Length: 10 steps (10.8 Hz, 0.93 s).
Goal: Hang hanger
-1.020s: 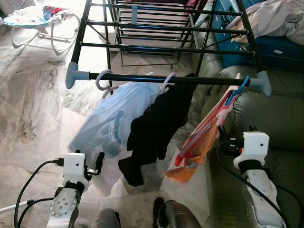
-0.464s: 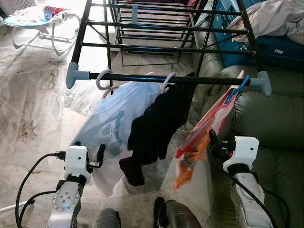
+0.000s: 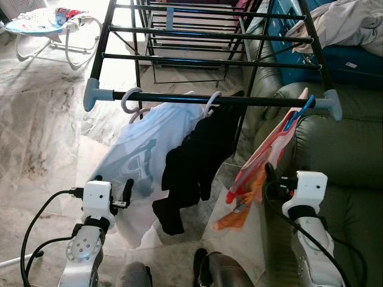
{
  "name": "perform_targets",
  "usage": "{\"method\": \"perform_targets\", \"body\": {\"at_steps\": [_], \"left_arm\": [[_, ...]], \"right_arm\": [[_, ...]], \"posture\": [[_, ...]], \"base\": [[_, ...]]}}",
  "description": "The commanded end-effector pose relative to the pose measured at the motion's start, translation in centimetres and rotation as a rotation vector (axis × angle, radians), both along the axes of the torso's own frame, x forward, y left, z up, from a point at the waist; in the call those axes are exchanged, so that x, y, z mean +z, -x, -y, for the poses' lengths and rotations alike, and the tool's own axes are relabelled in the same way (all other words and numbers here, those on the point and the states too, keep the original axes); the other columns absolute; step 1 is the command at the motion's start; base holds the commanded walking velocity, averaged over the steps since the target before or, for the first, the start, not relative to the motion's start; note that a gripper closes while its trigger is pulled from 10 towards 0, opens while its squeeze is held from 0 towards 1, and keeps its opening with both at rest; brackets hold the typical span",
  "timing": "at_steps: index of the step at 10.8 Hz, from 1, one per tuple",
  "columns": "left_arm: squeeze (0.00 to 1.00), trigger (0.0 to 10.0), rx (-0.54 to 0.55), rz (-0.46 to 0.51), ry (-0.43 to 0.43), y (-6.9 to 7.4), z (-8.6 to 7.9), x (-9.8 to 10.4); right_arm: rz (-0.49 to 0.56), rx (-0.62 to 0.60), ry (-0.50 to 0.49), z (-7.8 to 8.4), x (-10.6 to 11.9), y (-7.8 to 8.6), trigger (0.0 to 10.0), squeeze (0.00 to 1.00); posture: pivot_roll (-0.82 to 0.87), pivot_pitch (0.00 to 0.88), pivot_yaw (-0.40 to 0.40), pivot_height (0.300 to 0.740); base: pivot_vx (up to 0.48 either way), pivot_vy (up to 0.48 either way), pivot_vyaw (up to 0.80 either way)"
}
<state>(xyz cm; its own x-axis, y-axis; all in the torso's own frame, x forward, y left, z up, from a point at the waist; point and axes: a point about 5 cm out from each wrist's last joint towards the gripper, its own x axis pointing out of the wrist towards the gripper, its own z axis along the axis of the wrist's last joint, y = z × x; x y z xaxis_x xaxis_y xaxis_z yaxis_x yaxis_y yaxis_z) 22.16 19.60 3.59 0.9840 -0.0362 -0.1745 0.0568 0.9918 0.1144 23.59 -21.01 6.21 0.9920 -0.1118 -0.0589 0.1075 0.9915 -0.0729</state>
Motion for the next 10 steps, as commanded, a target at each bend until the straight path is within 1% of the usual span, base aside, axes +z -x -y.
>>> {"method": "perform_targets", "body": {"at_steps": [1, 10], "left_arm": [[0.00, 10.0, 0.000, -0.031, -0.005, 0.31, 0.05, -0.52], [0.00, 10.0, 0.000, -0.029, -0.010, 0.07, -0.21, -0.43]], "right_arm": [[-0.002, -0.010, 0.022, 0.35, -0.07, 0.05, 10.0, 0.00], [0.013, -0.015, 0.025, -0.05, -0.03, -0.28, 10.0, 0.00]], "posture": [[0.02, 0.140, -0.045, 0.740], [0.02, 0.145, -0.036, 0.740]], "base": [[-0.247, 0.000, 0.00], [-0.282, 0.000, 0.00]]}}
